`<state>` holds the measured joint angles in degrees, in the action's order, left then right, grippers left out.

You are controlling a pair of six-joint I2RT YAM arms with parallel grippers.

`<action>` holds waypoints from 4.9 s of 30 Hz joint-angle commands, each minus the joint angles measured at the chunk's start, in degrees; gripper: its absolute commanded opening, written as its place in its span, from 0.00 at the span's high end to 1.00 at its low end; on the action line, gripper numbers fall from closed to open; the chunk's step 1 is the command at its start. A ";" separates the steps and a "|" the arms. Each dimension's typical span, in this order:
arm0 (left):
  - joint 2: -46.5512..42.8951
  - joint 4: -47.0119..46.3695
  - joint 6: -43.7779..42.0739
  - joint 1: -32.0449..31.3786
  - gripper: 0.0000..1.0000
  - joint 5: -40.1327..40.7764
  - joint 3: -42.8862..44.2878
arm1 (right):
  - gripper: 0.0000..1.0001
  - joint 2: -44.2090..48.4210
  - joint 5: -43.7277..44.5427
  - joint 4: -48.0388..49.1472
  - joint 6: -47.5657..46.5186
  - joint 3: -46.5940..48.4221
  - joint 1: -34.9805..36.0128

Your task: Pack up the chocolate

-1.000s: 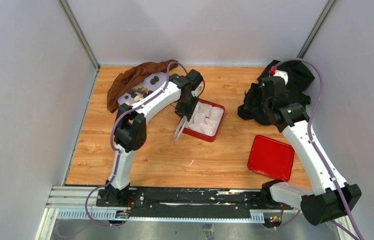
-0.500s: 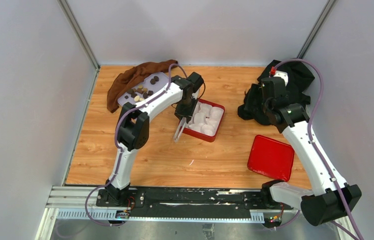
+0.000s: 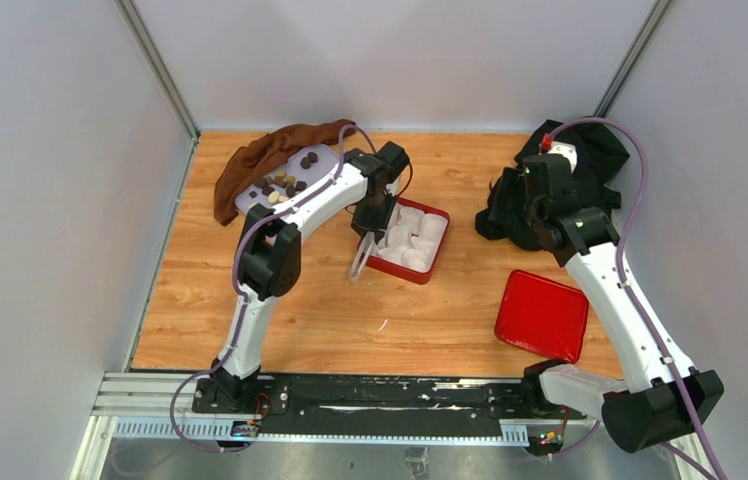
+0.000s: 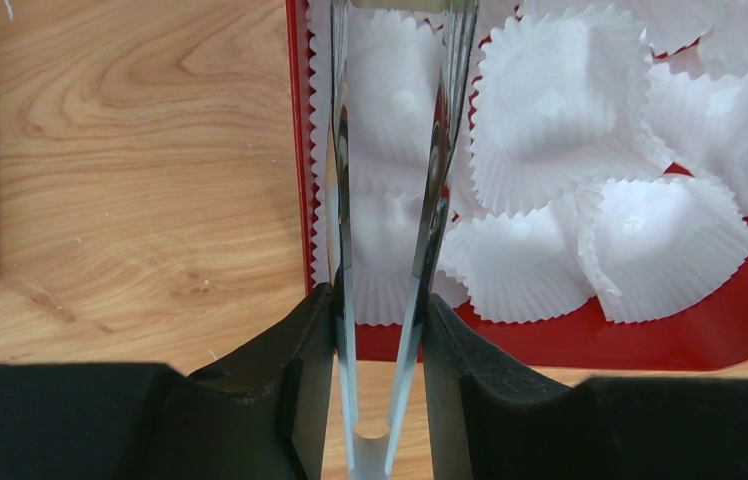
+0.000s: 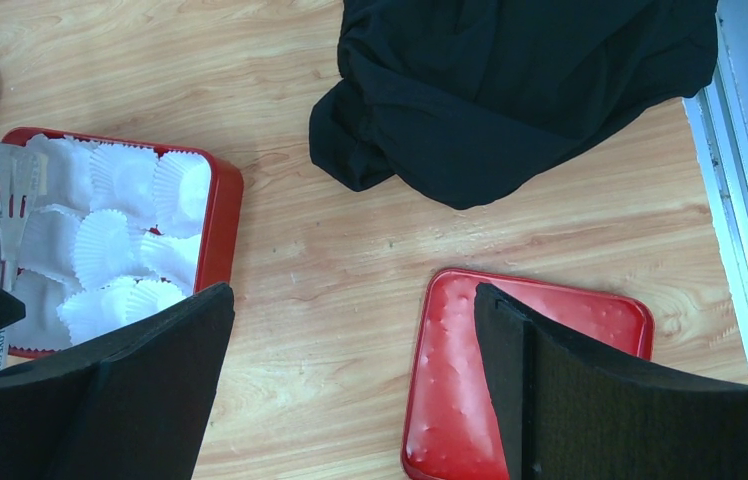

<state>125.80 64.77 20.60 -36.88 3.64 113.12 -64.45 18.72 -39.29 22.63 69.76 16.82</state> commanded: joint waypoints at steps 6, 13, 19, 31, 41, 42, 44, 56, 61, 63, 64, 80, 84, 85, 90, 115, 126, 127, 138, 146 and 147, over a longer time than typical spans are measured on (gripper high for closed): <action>2.06 0.02 1.02 -0.29 0.66 1.36 2.64 | 0.06 1.51 2.03 -2.07 -0.04 -0.87 -0.46; 2.33 0.00 1.01 -0.32 0.58 1.19 2.84 | 0.06 1.38 1.94 -2.05 0.02 -0.76 -0.43; 2.52 -0.12 1.00 -0.32 0.55 1.12 3.08 | 0.06 1.08 1.76 -2.04 -0.09 -0.63 -0.42; -5.23 0.00 1.39 -0.32 0.68 1.65 3.08 | 0.06 0.64 1.58 -2.09 -0.72 0.03 -0.46; -20.21 -3.00 -1.06 4.78 0.78 4.64 -19.07 | 0.06 0.01 1.63 -1.93 -1.04 -0.23 -0.45; -20.87 -4.54 -1.57 5.10 0.78 5.20 -21.53 | 0.06 -0.29 1.26 -1.79 -1.05 -0.22 -0.47; -21.49 -7.29 -2.03 5.33 0.78 6.05 -25.45 | 0.06 -0.96 0.80 -1.69 -1.04 0.04 -0.35; -27.03 -33.58 2.57 5.42 0.59 7.09 -46.69 | 0.06 -2.83 -0.09 -1.31 -1.54 1.58 -0.51; -26.48 -35.67 1.32 5.46 0.40 7.37 -49.25 | 0.06 -3.23 -0.44 -1.49 -1.55 1.87 -0.39; -27.12 -36.29 1.04 5.50 0.27 7.27 -49.98 | 0.06 -3.32 -0.59 -1.64 -1.61 2.09 -0.40; -27.63 -36.58 0.93 5.51 0.22 7.19 -50.37 | 0.06 -3.32 -0.56 -1.79 -1.55 2.20 -0.39; -45.50 -53.75 0.35 5.53 0.00 7.96 -69.58 | 0.07 -3.28 -2.29 -2.33 -0.51 1.70 -0.39; -47.65 -59.12 0.70 5.44 0.00 5.16 -73.09 | 0.07 -4.05 -3.24 -1.96 -0.02 1.87 -0.39; -47.56 -59.78 0.81 5.50 0.00 4.93 -73.54 | 0.07 -4.29 -3.51 -2.01 0.11 2.05 -0.38; -43.12 -55.35 -2.00 5.33 0.00 7.54 -70.12 | 0.07 -4.97 -4.49 -1.94 0.93 2.54 -0.38; -34.67 -58.25 0.87 5.33 0.38 10.20 -69.17 | 0.07 -4.38 -4.79 -1.75 2.09 2.28 -0.38; -36.93 -53.23 0.98 5.32 0.79 11.12 -65.28 | 0.07 -3.86 -4.43 -2.31 1.88 2.39 -0.38; -38.30 -51.40 0.94 5.33 0.83 11.64 -64.66 | 0.07 -3.74 -4.21 -2.44 1.80 2.40 -0.38; -38.82 -21.95 -4.02 11.35 0.84 9.50 -41.62 | 0.07 -3.14 -3.51 -2.55 1.24 1.79 -0.44; -30.68 -11.44 -2.87 17.53 0.75 6.75 -30.29 | 0.07 -3.08 -3.11 -2.11 0.67 1.67 -0.38; -30.29 -11.27 -2.66 18.06 0.73 6.85 -30.03 | 0.07 -2.90 -2.87 -2.11 0.47 1.65 -0.38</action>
<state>93.58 46.46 17.61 -20.18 11.57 81.30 -68.31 14.20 -40.34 24.14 70.76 16.82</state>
